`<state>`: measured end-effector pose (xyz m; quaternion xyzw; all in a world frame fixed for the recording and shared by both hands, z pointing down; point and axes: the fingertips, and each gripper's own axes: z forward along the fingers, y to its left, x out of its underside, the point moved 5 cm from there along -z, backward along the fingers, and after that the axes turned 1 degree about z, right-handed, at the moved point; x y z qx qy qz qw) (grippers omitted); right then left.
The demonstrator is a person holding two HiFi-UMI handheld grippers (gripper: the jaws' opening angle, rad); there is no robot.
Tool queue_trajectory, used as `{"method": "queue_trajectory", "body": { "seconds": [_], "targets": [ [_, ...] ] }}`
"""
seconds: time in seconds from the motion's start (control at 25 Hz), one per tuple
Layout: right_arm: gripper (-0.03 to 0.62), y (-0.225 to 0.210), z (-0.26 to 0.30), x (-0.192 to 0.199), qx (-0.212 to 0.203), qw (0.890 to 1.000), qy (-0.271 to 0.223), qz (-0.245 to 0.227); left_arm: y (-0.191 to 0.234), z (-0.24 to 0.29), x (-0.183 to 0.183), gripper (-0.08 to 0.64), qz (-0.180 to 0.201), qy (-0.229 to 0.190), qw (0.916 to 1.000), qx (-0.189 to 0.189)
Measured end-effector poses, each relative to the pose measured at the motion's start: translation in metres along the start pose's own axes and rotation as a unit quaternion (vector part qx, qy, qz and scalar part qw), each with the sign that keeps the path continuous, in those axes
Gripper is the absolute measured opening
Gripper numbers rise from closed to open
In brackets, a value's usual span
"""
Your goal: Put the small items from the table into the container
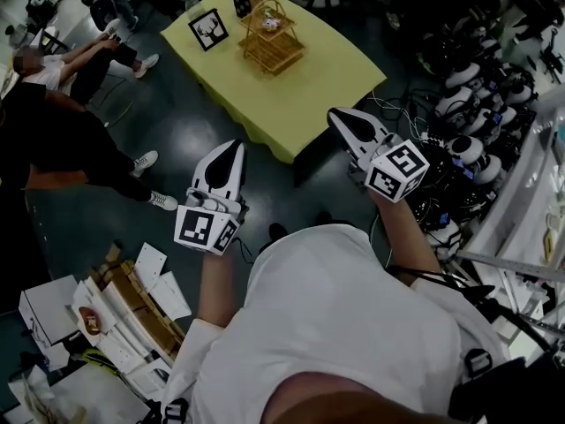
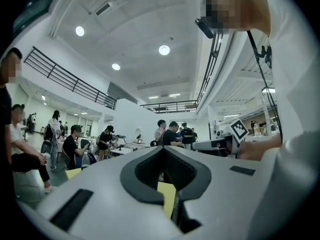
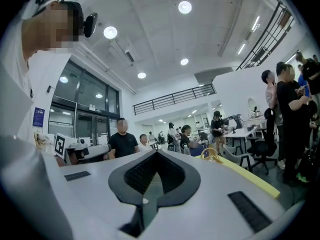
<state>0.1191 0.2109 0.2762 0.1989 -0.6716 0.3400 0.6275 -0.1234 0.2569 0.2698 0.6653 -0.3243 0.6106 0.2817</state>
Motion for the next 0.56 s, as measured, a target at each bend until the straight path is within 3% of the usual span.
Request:
{"method": "queue_trajectory", "body": {
  "seconds": [0.56],
  "targets": [
    [0.015,-0.0051,0.0063,-0.0028,-0.003,1.000,0.000,-0.002,-0.0001,0.0079,0.0052,0.008,0.001,0.000,1.0000,0.005]
  ]
}}
